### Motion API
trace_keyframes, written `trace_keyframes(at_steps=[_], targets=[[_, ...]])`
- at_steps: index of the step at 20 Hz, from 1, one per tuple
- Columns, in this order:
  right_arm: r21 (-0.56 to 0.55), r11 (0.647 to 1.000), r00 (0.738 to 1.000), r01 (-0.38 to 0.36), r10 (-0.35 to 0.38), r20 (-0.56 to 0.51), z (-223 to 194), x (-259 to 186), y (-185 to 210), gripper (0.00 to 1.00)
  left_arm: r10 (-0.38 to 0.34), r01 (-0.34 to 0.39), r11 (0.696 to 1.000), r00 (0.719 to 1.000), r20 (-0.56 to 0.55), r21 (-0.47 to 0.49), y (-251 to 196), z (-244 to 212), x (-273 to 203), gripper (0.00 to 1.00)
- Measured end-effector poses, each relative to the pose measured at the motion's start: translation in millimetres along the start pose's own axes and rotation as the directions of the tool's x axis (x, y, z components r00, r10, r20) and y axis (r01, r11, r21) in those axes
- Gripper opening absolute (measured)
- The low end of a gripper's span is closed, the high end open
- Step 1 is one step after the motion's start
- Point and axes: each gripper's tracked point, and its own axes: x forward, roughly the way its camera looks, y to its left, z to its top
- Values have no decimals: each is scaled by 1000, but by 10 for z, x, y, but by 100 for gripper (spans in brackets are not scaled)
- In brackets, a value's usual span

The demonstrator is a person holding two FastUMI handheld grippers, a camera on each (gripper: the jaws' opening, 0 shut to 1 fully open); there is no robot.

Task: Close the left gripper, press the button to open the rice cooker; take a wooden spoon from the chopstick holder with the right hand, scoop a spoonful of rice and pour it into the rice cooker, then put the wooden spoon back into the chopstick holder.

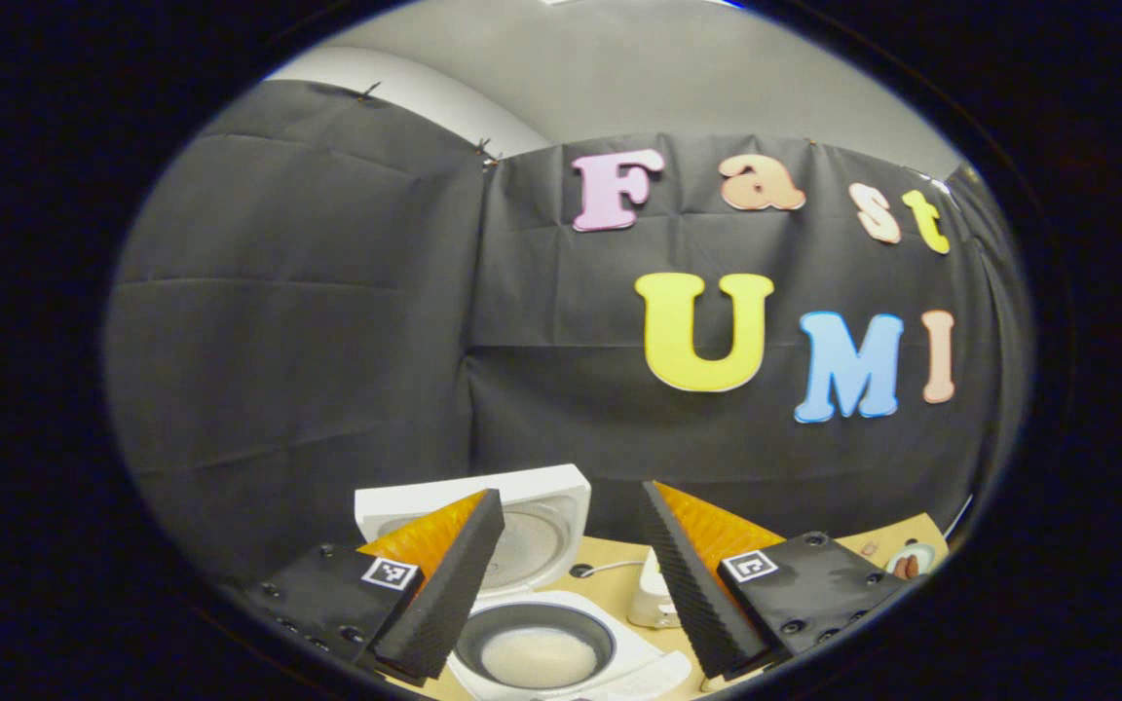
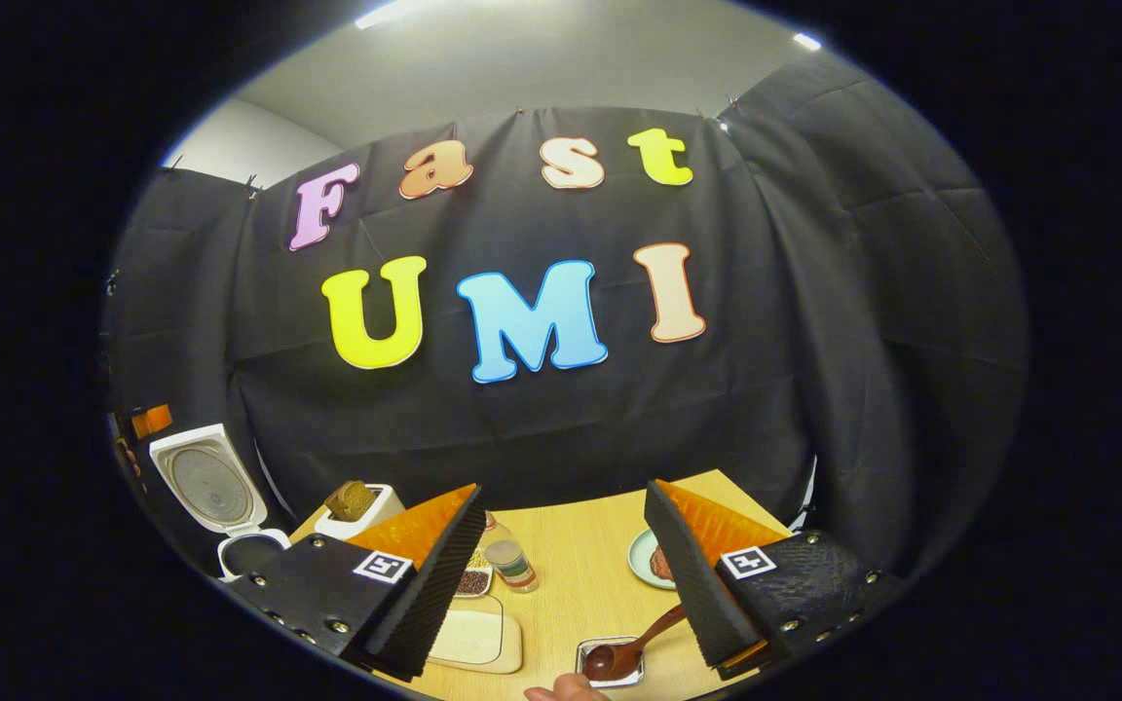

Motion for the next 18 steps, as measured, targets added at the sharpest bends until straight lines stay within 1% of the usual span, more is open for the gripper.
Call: trace_keyframes(at_steps=[2,7,8,9,10,11,13,14,15,16,17,18], targets=[[-2,1000,1000,-2,2,-11,-34,31,58,99,42,-42,999,999,-15,-30,153,12,227,97],[1,1000,1000,17,-17,-15,-31,138,26,99,133,-134,990,991,-32,-35,463,54,636,96],[11,1000,1000,27,-27,-5,3,150,1,99,144,-145,988,989,-34,-43,512,41,745,92],[16,999,999,37,-37,-3,16,167,-22,99,151,-154,987,987,-47,-54,546,11,843,96],[14,999,999,42,-42,-10,-29,192,-24,99,160,-162,985,986,-45,-63,578,-6,936,96],[12,999,999,43,-42,-20,-59,207,-20,99,179,-182,981,983,-51,-64,640,-25,1014,92],[10,999,999,42,-42,-35,-83,236,-14,99,197,-200,978,979,-61,-57,693,-67,1152,92],[13,999,999,41,-41,-36,-79,252,-12,99,204,-208,977,977,-64,-49,719,-88,1224,96],[14,999,999,42,-42,-34,-67,252,-10,99,215,-218,975,974,-71,-38,757,-101,1290,96],[12,999,999,43,-43,-33,-70,263,-5,99,225,-228,973,971,-80,-35,785,-132,1337,92],[8,999,998,46,-46,-32,-68,270,-14,99,235,-239,970,968,-87,-39,817,-151,1390,96],[6,999,998,49,-48,-34,-80,275,-26,99,243,-248,968,965,-94,-43,840,-184,1449,96]])
